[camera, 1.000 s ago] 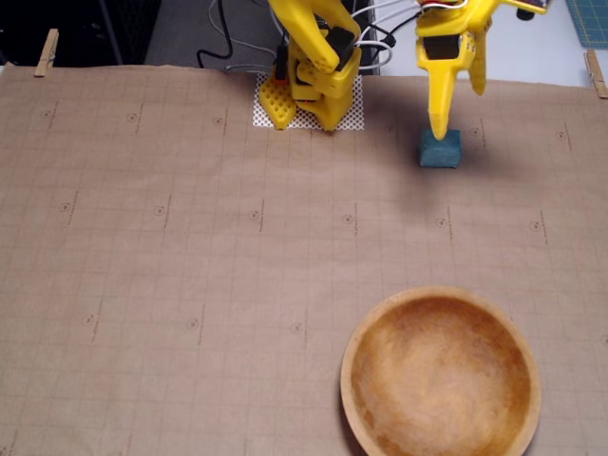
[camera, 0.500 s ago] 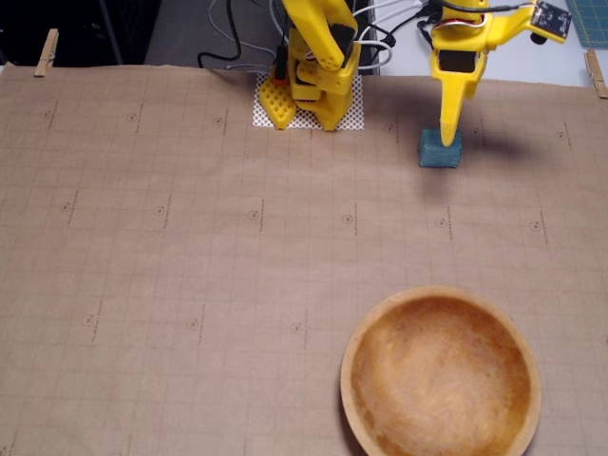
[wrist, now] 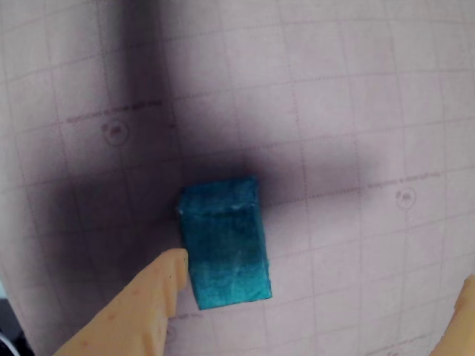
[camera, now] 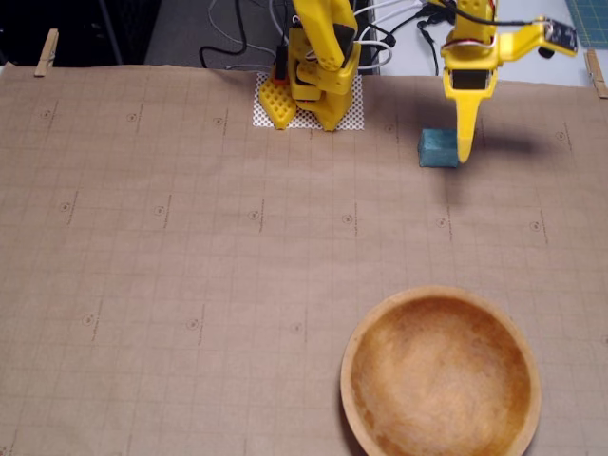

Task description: Grasp a blue block and put it in the bowl.

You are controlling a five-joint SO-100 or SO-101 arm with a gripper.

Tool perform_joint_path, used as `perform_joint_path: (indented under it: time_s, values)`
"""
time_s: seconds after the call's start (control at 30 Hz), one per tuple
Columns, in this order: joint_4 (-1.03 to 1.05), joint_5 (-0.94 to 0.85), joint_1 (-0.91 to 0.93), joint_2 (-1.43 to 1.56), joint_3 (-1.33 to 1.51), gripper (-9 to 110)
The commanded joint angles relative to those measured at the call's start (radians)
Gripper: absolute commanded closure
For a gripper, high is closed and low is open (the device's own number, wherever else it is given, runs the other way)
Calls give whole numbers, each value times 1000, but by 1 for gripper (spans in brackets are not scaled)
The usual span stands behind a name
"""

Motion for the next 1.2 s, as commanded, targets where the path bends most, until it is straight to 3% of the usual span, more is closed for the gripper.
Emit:
perform_joint_path:
  time_s: [0.0,0.73,1.17]
  values:
    - [-41,-26,14,-11,-20,54]
    - [-57,66,-187,-46,-14,55]
    - [-104,84,-83,-230,-17,55]
